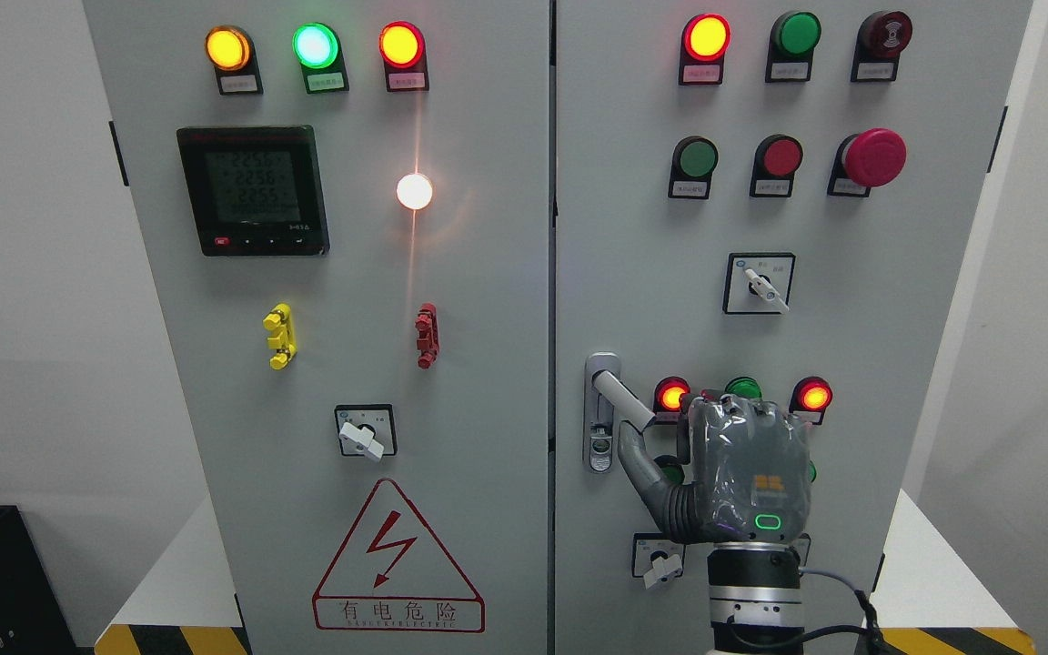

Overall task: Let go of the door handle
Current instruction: 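Rotate the gripped handle with the right hand toward horizontal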

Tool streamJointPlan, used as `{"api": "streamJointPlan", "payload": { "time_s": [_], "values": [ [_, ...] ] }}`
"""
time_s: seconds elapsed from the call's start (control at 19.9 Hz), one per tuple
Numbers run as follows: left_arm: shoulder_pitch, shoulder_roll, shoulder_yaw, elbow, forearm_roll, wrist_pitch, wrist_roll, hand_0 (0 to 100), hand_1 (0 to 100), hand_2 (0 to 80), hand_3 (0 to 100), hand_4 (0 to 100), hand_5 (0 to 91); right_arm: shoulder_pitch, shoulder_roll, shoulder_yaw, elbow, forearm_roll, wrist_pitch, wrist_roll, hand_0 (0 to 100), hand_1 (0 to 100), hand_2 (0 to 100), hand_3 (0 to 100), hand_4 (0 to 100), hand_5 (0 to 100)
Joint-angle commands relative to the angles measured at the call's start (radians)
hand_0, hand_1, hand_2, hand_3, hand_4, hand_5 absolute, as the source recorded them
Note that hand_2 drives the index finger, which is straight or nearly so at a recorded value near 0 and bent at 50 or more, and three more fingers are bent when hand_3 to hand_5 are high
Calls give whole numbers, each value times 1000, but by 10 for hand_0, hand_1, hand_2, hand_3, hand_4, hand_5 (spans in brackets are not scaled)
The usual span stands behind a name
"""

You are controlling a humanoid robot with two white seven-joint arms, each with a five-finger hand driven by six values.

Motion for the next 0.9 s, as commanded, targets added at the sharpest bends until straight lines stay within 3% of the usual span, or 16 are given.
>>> {"api": "streamJointPlan", "payload": {
  "time_s": [0.0,0.85],
  "values": [
    [0,0,0,0,0,-1,-1,120,556,0,0,0,0,0,0,-4,-3,0,0,-1,405,409,958,1000,998,1000],
    [0,0,0,0,0,-1,-1,120,556,0,0,0,0,-4,0,-12,-6,0,-5,-1,410,409,958,1000,999,1000]
  ]
}}
